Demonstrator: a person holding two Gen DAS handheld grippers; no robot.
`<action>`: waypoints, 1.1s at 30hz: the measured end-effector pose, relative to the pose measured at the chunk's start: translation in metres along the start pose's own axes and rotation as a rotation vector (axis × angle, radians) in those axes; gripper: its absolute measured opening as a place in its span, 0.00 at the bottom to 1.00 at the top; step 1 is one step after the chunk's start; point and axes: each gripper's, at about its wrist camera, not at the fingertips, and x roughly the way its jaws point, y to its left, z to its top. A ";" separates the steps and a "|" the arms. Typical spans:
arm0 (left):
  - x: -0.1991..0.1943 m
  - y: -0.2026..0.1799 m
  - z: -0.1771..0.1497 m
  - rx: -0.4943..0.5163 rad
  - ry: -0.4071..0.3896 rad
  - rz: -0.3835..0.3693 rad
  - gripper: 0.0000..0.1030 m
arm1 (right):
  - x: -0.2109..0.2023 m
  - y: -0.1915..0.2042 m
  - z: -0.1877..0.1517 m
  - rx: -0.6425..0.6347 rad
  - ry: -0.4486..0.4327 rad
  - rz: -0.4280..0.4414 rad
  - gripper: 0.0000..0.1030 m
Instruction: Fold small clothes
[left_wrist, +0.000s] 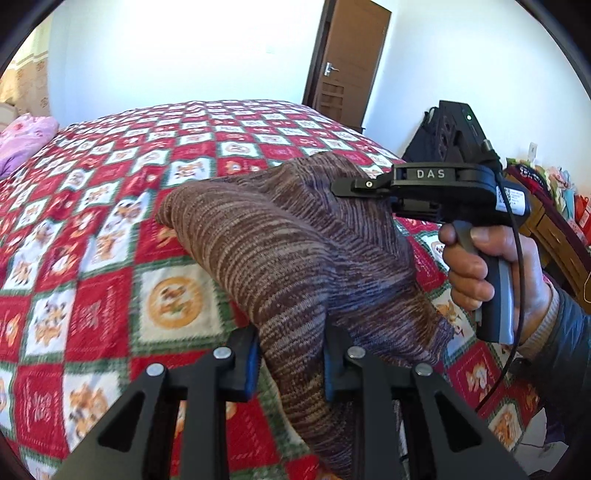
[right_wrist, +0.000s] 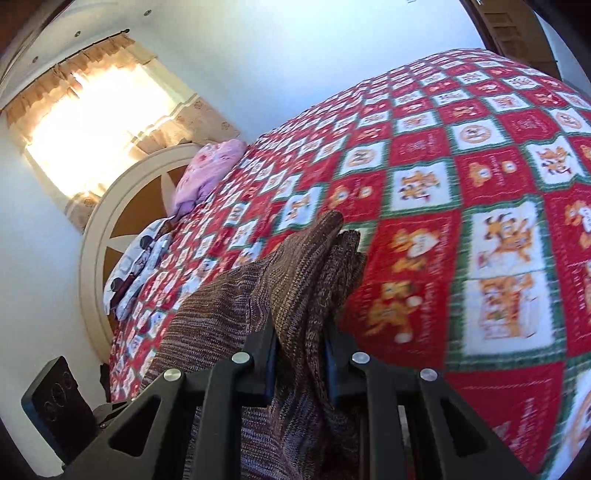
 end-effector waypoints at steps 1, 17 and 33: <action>-0.004 0.003 -0.003 -0.004 -0.003 0.006 0.26 | 0.001 0.004 -0.001 -0.003 -0.001 0.005 0.20; -0.055 0.041 -0.035 -0.093 -0.049 0.100 0.26 | 0.027 0.073 -0.029 -0.065 0.037 0.095 0.20; -0.113 0.070 -0.066 -0.122 -0.120 0.202 0.26 | 0.056 0.146 -0.049 -0.144 0.079 0.169 0.20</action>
